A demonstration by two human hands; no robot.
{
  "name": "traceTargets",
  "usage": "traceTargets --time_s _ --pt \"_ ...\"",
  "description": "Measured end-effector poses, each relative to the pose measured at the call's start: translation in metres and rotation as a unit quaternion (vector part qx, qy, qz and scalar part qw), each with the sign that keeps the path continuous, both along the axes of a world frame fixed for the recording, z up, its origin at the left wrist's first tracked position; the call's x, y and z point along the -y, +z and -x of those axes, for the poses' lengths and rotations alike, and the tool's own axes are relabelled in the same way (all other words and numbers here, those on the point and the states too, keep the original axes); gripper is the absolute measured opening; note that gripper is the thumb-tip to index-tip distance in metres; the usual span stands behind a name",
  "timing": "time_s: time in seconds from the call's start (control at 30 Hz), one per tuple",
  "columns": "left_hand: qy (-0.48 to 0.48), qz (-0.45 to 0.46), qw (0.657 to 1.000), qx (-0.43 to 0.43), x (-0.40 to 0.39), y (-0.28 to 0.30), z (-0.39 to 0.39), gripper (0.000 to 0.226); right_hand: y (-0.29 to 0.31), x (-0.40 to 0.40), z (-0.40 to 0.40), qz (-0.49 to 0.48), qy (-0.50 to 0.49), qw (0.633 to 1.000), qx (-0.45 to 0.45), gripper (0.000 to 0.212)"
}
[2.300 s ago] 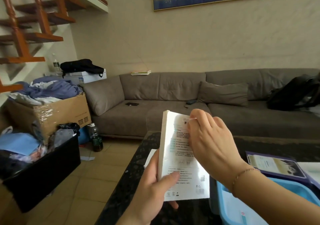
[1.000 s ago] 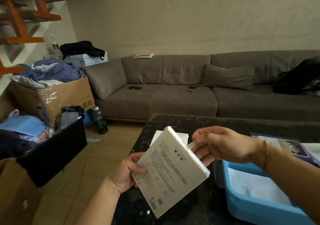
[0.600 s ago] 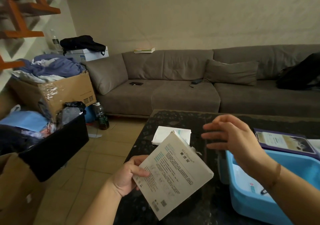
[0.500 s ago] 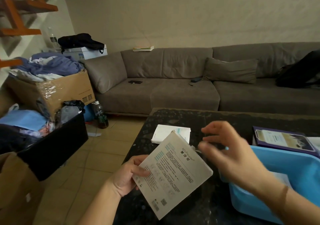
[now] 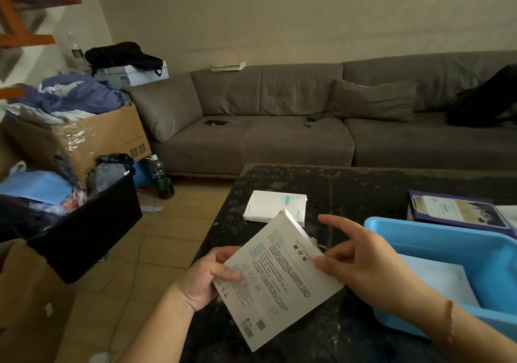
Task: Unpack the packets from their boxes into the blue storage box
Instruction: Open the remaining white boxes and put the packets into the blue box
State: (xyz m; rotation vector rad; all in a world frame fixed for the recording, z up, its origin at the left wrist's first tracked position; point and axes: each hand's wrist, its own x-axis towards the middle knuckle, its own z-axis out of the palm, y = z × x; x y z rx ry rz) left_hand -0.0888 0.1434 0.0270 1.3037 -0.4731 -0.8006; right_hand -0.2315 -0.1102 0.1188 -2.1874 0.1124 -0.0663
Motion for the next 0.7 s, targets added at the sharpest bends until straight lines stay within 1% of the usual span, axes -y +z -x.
traceTargets --time_s 0.13,0.27,0.3,0.47,0.7 --pt "-0.01 0.001 1.0 -0.007 -0.001 -0.004 -0.001 0.046 -0.007 -0.003 0.002 0.002 -0.002 1.0 0.021 0.07" --pt "-0.01 0.002 1.0 -0.01 -0.003 -0.002 0.001 0.04 -0.008 -0.003 0.004 -0.023 -0.003 0.999 0.028 0.06" --pt "-0.013 0.008 1.0 -0.011 -0.005 -0.002 0.0 0.039 -0.007 -0.003 0.005 -0.029 0.007 0.999 0.023 0.061" --pt "-0.022 -0.011 1.0 -0.004 -0.013 -0.006 -0.003 0.045 -0.002 0.0 0.008 -0.018 0.056 0.998 -0.006 0.092" --pt "-0.034 -0.012 0.999 0.008 -0.015 -0.008 -0.002 0.044 -0.003 0.001 0.005 0.032 0.082 0.995 -0.042 0.108"
